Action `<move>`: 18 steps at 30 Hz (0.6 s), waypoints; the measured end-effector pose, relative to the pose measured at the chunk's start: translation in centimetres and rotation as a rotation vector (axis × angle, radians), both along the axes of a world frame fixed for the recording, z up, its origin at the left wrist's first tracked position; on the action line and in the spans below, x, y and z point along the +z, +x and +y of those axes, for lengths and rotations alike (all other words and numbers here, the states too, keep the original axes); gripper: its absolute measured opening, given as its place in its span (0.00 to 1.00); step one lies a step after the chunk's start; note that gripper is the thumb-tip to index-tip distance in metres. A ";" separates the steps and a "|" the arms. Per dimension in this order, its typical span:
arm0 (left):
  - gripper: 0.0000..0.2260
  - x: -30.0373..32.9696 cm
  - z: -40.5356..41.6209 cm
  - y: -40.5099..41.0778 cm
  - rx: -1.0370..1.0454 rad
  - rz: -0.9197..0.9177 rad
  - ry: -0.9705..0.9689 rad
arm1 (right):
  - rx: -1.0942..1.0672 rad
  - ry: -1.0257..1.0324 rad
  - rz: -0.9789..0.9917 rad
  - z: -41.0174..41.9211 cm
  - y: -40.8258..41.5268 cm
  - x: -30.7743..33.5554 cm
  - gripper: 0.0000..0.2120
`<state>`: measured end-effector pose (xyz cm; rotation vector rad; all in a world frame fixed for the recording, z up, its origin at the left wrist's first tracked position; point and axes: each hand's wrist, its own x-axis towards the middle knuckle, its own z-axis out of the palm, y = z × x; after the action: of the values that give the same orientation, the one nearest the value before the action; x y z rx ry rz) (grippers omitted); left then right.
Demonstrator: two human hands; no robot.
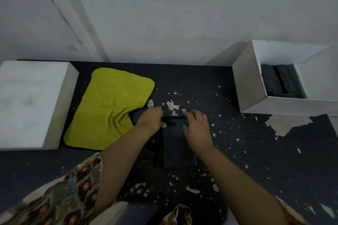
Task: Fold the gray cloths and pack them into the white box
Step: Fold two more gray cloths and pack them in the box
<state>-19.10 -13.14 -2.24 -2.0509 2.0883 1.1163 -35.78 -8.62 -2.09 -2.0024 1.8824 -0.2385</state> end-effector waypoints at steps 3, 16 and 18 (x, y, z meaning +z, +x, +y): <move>0.17 0.2 -0.3 -0.3 -0.010 -0.034 0.030 | 0.035 0.139 0.034 -1.8 -0.3 -0.1 0.26; 0.06 0.7 2.1 -0.2 -0.092 -0.023 -0.242 | 0.167 0.257 0.020 -4.0 -0.5 1.4 0.13; 0.07 0.6 3.2 0.5 -0.084 0.056 -0.321 | 0.198 0.254 -0.072 -3.2 -0.8 2.3 0.12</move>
<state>-18.62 -9.92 -1.59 -2.0486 2.4978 0.8853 -36.56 -11.83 0.19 -1.9594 1.5702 -0.0151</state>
